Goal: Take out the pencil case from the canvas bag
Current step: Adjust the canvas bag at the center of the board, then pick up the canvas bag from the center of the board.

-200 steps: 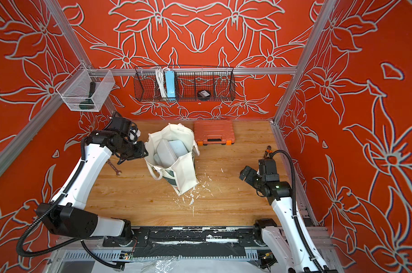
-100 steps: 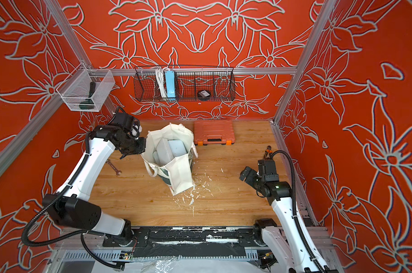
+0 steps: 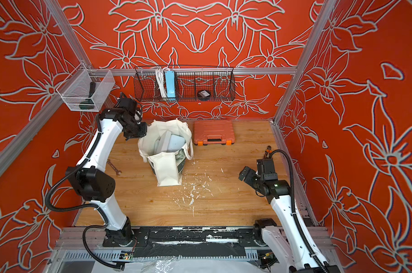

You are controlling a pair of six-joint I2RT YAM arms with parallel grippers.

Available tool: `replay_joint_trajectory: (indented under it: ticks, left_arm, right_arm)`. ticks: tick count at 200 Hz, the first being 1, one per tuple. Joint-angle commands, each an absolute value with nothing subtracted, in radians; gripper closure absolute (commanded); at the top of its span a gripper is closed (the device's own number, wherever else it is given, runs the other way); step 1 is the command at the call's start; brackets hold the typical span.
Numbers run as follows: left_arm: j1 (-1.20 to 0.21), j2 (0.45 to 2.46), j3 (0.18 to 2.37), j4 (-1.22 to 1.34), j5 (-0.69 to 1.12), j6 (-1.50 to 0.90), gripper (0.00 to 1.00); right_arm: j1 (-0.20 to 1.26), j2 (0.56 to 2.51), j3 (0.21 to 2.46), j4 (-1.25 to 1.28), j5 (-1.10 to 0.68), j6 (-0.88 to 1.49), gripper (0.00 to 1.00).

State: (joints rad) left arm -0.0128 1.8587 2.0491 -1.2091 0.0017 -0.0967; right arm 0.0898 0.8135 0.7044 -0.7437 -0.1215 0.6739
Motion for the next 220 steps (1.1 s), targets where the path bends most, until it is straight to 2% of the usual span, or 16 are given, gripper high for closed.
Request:
replay_joint_trajectory:
  ticks: [1,15,37,48,144,220]
  left_arm:
    - [0.007,1.904,2.205,-1.246,-0.026,-0.089,0.77]
    - [0.017,1.918,2.248,-1.284,-0.013,-0.103,0.56]
    - [0.031,1.878,2.231,-1.297,0.028,-0.118,0.16]
    - [0.031,1.847,2.205,-1.297,0.035,-0.12,0.03]
    - [0.044,1.55,1.92,-1.352,0.17,-0.122,0.02]
    - [0.052,1.576,1.785,-1.348,0.239,-0.127,0.02]
  right_arm:
    - [0.1,0.819,0.713,-0.745,-0.131,0.672,0.01]
    - [0.101,0.822,0.714,-0.744,-0.129,0.672,0.01]
    - [0.102,0.828,0.714,-0.738,-0.126,0.673,0.01]
    - [0.103,0.831,0.71,-0.733,-0.129,0.678,0.01]
    - [0.118,0.833,0.687,-0.725,-0.121,0.697,0.01]
    - [0.133,0.808,0.692,-0.744,-0.11,0.714,0.01]
